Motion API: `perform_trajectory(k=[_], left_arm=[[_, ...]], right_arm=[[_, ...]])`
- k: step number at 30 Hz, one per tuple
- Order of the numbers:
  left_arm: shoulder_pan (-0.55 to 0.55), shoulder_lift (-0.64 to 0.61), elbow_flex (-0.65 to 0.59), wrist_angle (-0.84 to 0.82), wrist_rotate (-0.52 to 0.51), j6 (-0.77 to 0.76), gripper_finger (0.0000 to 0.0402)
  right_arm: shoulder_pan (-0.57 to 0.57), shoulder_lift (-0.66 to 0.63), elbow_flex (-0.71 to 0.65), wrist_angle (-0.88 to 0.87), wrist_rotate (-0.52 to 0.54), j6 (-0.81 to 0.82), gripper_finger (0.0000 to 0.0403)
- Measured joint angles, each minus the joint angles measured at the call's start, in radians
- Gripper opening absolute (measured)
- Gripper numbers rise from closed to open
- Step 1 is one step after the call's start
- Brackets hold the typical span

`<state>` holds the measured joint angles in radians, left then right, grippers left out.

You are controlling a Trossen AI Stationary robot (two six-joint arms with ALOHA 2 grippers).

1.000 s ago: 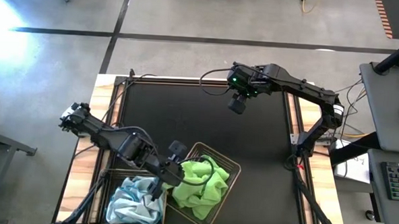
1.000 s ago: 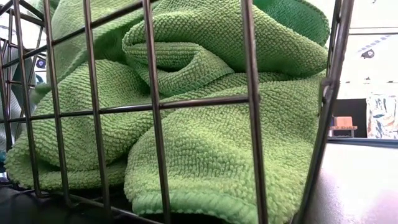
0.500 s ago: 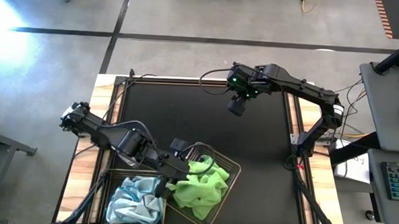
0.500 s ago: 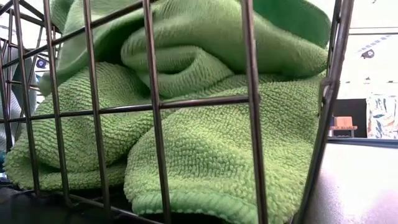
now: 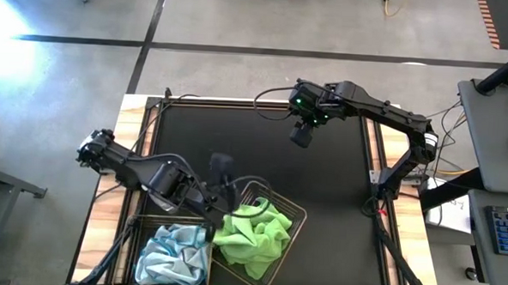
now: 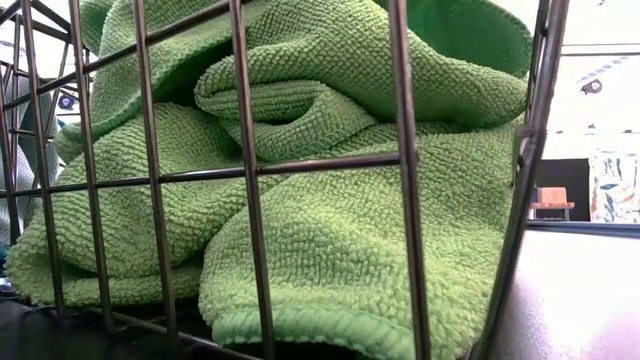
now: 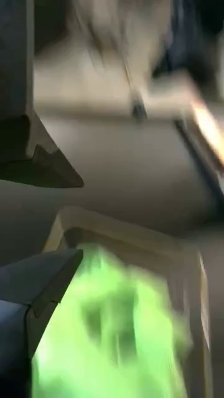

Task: Sort microfiber towel by color & place in baskets
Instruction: Return to Home Position

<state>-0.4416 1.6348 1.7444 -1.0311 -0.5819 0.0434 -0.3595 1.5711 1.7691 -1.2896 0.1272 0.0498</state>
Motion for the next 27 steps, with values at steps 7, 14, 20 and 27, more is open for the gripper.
perform_trajectory(k=[7,14,20,27], left_arm=[[-0.002,-0.041,0.081,-0.231,-0.017,-0.055,0.0155],[-0.001,-0.185,0.014,-0.31,-0.016,-0.193,0.0155],[-0.003,-0.351,-0.123,-0.258,-0.064,-0.191,0.0155],[-0.003,-0.581,-0.356,-0.084,-0.065,-0.189,0.0155]], right_arm=[[0.013,0.0,-0.002,0.026,0.0,-0.034,0.0215],[0.053,0.0,-0.077,0.117,-0.03,-0.128,0.0215],[0.061,-0.008,-0.184,0.194,-0.135,-0.219,0.0215],[0.058,-0.025,-0.226,0.207,-0.129,-0.255,0.0215]])
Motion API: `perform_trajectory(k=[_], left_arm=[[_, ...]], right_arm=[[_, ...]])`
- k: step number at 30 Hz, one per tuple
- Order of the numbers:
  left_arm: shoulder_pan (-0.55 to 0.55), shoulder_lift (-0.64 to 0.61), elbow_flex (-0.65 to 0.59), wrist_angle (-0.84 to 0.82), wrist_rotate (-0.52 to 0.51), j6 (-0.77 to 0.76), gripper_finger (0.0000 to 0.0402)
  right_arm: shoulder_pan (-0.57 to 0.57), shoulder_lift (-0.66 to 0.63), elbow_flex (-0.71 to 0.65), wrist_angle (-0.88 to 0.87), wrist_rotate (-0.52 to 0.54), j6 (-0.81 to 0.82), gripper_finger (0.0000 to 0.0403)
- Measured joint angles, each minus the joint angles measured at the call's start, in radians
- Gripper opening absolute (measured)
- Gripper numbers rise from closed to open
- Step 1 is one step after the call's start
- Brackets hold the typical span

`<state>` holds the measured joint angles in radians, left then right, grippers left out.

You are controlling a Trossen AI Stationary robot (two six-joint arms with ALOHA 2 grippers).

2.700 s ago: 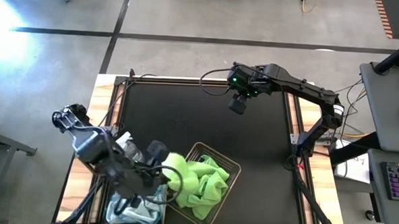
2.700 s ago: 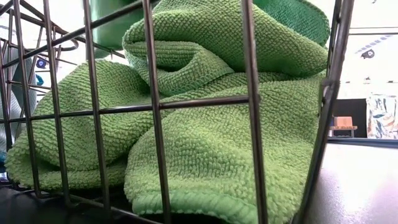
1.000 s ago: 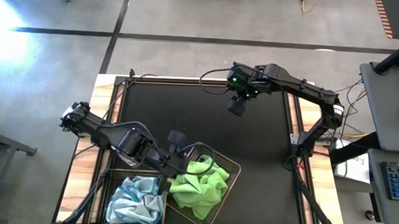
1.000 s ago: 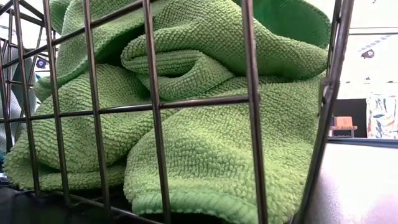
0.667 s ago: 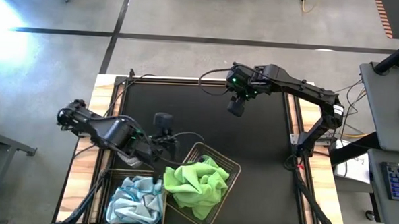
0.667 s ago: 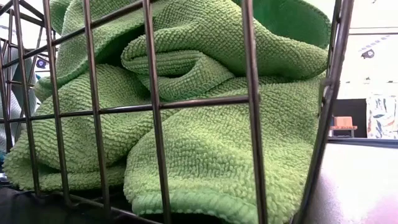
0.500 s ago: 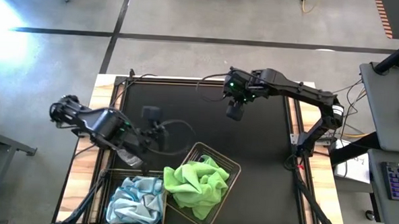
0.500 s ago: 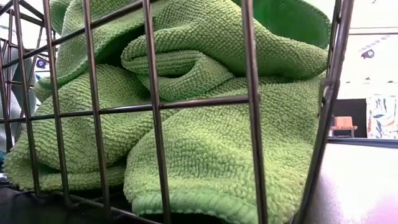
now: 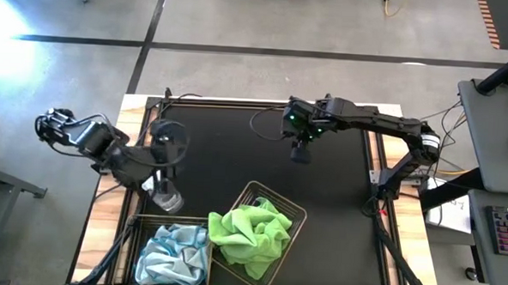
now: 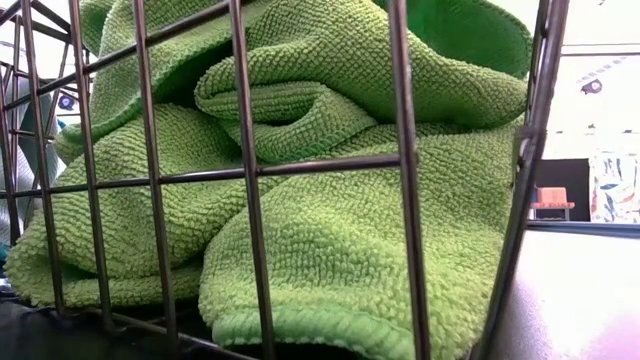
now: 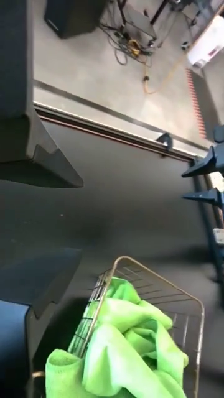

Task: Sort microfiber towel by color & place in baskets
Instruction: Return to Home Position

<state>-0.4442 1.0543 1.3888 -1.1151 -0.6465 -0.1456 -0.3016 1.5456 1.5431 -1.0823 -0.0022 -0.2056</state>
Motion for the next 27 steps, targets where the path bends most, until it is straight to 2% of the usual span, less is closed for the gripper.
perform_trajectory(k=[5,7,11,14,19,22,27], left_arm=[[0.0,-0.143,-0.183,0.186,0.001,0.091,0.0155],[0.0,-0.192,-0.258,0.268,0.005,0.133,0.0155],[0.0,-0.267,-0.398,0.441,0.073,0.193,0.0155],[0.0,-0.288,-0.48,0.624,0.153,0.233,0.0155],[0.0,-0.272,-0.543,0.835,0.302,0.403,0.0155],[0.003,-0.247,-0.556,0.858,0.271,0.475,0.0155],[0.042,-0.235,-0.552,0.86,0.213,0.511,0.0155]], right_arm=[[-0.001,-0.059,-0.023,0.064,-0.02,-0.005,0.0215],[-0.009,-0.098,-0.058,0.124,-0.079,-0.004,0.0215],[-0.025,-0.189,-0.181,0.26,-0.275,0.013,0.0215],[-0.026,-0.249,-0.27,0.281,-0.312,0.065,0.0215],[-0.026,-0.334,-0.375,0.272,-0.312,0.216,0.0215],[-0.026,-0.376,-0.433,0.27,-0.312,0.239,0.0215],[-0.026,-0.435,-0.503,0.273,-0.312,0.222,0.0215]])
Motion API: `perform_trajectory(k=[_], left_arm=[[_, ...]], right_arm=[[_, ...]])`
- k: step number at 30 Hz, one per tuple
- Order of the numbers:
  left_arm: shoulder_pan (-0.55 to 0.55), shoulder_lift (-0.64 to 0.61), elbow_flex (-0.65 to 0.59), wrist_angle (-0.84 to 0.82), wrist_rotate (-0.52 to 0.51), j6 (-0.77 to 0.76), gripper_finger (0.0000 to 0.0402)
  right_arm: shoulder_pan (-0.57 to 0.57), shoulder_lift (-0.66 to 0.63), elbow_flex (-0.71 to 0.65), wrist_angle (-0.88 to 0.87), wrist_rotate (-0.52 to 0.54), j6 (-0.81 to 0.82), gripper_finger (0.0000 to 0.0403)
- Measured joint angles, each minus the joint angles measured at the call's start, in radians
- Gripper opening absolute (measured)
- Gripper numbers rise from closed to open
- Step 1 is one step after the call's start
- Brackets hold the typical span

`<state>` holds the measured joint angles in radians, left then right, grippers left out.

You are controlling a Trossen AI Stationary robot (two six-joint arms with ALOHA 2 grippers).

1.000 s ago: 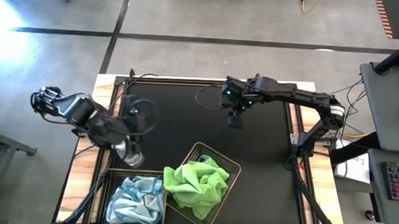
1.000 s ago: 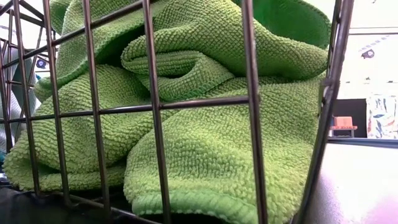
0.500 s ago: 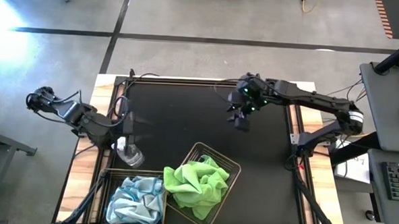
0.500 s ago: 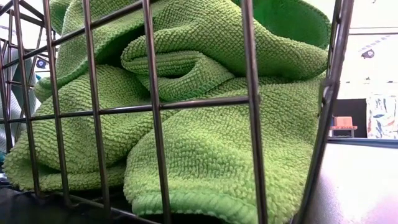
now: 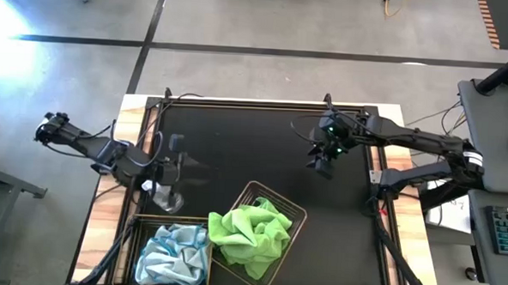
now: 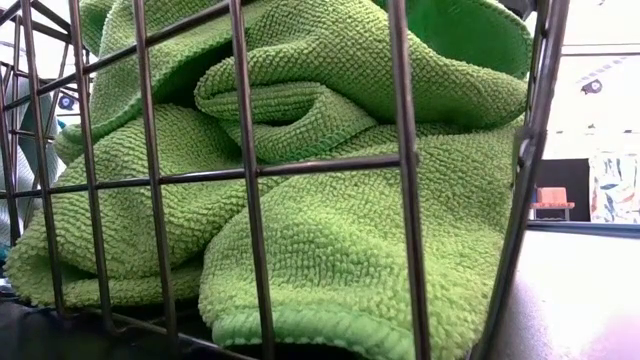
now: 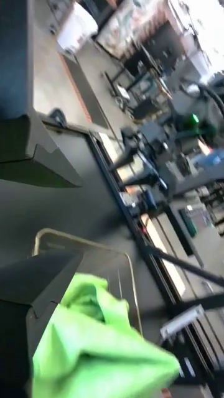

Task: Sort microfiber towel by color & place in baskets
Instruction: Return to Home Position

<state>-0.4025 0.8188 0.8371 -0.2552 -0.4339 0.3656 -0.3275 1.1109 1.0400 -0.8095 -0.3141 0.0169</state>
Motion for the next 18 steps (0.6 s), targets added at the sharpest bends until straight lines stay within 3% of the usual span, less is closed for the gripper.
perform_trajectory(k=[18], left_arm=[[0.341,-0.2,-0.038,-0.117,0.059,-0.025,0.0155]], right_arm=[[-0.052,-0.123,-0.229,0.167,-0.066,-0.062,0.0215]])
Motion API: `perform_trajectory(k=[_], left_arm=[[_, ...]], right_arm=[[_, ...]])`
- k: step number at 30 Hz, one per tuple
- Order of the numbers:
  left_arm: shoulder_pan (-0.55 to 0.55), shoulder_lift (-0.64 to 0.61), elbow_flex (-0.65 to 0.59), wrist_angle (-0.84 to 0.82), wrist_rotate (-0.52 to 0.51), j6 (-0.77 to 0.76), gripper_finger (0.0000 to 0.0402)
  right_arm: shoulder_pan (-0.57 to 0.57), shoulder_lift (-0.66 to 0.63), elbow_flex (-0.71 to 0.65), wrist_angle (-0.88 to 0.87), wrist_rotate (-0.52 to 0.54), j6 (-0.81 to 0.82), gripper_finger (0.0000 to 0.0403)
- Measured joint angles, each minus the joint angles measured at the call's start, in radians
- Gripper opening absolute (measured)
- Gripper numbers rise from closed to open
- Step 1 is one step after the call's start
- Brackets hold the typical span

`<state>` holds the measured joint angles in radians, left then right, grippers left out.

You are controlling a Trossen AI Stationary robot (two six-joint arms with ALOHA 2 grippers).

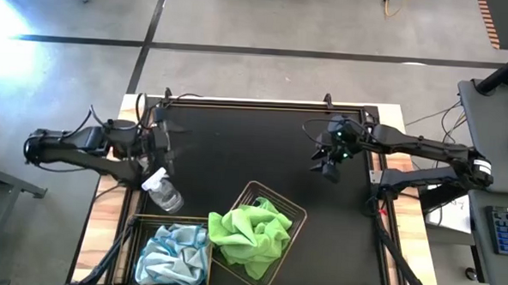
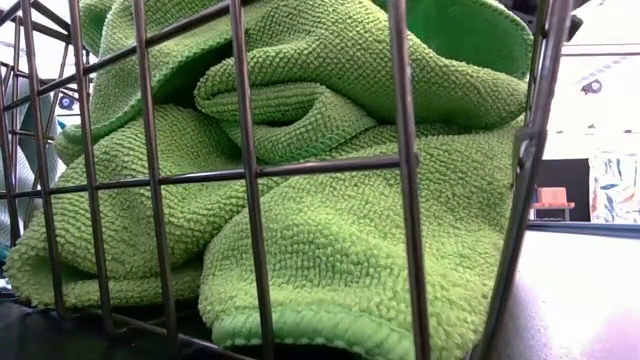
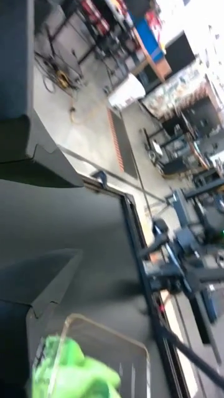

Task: Sort microfiber towel by color & place in baskets
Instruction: Return to Home Position

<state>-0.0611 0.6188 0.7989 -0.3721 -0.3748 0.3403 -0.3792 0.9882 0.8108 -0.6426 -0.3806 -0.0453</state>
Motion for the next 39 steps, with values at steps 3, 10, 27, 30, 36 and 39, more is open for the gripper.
perform_trajectory(k=[3,10,27,30,36,39], left_arm=[[0.054,-0.043,-0.054,-0.003,0.0,0.001,0.0155],[0.175,-0.173,-0.162,0.008,-0.008,0.016,0.0155],[0.308,-0.334,-0.365,0.214,-0.314,-0.207,0.0155],[0.308,-0.325,-0.393,0.216,-0.255,-0.232,0.0155],[0.307,-0.304,-0.436,0.215,-0.203,-0.255,0.0155],[0.307,-0.3,-0.461,0.215,-0.203,-0.275,0.0155]], right_arm=[[0.001,0.001,-0.042,0.061,-0.043,0.0,0.0215],[0.001,0.002,-0.081,0.081,-0.074,0.027,0.0215],[0.001,0.002,-0.105,0.109,-0.075,0.049,0.0215],[0.001,0.002,-0.106,0.109,-0.075,0.049,0.0215],[0.001,0.002,-0.106,0.109,-0.075,0.053,0.0215],[0.001,0.002,-0.106,0.109,-0.075,0.053,0.0215]])
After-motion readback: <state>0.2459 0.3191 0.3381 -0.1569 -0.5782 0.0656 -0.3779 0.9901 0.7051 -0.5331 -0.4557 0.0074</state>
